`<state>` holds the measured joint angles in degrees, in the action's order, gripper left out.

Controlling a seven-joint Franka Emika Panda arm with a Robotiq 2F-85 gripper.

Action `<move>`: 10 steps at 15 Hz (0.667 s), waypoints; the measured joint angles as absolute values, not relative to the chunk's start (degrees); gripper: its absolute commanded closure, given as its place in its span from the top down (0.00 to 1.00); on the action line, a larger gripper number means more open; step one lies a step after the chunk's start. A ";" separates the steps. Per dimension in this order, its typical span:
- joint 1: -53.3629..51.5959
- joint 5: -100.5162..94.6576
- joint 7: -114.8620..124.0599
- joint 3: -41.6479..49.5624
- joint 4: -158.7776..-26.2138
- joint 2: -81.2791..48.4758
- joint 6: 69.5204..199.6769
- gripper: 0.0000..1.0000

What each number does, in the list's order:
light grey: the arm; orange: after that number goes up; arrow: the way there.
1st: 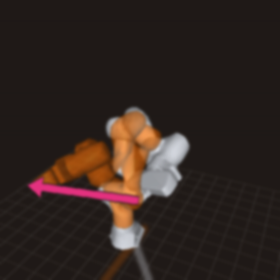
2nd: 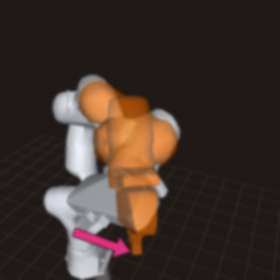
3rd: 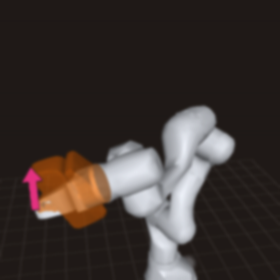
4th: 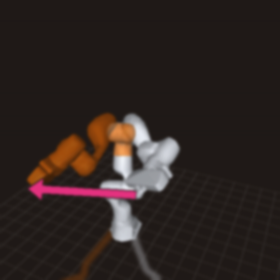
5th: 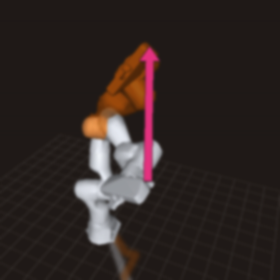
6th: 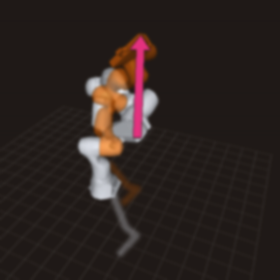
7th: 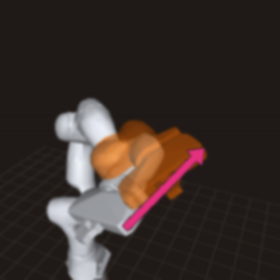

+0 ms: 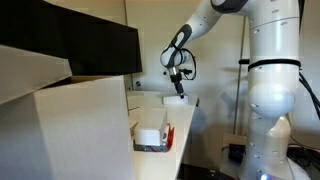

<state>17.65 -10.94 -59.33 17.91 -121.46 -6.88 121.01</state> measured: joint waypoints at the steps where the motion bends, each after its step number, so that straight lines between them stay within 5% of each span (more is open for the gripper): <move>1: 17.65 -10.94 -59.33 17.81 -121.57 -6.88 121.02 0.60; 10: 15.39 -10.96 -58.21 14.24 -121.57 -6.63 121.03 0.59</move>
<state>15.39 -10.96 -58.21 14.24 -121.57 -6.63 121.03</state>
